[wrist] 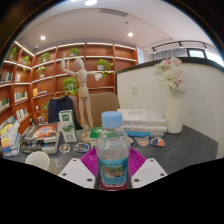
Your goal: Pour water
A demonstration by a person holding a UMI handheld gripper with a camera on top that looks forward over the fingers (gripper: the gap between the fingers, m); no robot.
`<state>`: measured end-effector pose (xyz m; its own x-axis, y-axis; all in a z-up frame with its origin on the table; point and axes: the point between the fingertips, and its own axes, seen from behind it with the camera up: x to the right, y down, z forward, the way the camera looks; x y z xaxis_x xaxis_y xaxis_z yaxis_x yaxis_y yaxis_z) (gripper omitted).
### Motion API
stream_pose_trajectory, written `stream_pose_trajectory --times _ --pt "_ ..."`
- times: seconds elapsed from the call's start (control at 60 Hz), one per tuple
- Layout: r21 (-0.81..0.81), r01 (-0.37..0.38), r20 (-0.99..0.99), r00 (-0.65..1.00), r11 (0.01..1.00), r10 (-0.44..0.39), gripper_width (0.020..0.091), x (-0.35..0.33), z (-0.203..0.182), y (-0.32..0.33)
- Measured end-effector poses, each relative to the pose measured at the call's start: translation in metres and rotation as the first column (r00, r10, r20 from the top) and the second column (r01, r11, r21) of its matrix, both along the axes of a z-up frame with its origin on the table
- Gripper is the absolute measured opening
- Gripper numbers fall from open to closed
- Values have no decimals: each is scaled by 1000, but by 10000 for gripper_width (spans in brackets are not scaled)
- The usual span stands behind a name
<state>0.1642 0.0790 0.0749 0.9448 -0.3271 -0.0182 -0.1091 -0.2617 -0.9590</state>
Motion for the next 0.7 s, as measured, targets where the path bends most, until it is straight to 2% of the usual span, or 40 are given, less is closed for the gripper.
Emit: stream_pose_trajectory --times 0.067,0.2,0.217,0.25,0.283,0.333,0.467,0.55,0.7 --pt "14 -16 -5 1000 1000 16 385 -1 1 0" --pt "-8 -41 7 999 999 41 482 -2 -4 -2" --pt "-16 -44 4 999 999 44 526 -3 -6 -3" --pt "-32 -59 -5 998 998 59 668 -5 -12 -4" --pt "-49 -83 -9 997 995 83 773 -10 -17 -6" --pt "-64 -114 -17 993 991 113 856 -17 -22 -14" --pt "-96 -118 -17 993 988 117 850 -25 -28 -58" --pt "-114 -146 2 989 983 147 849 -33 -24 -90" --pt "-95 -208 2 978 973 209 847 -51 7 -144"
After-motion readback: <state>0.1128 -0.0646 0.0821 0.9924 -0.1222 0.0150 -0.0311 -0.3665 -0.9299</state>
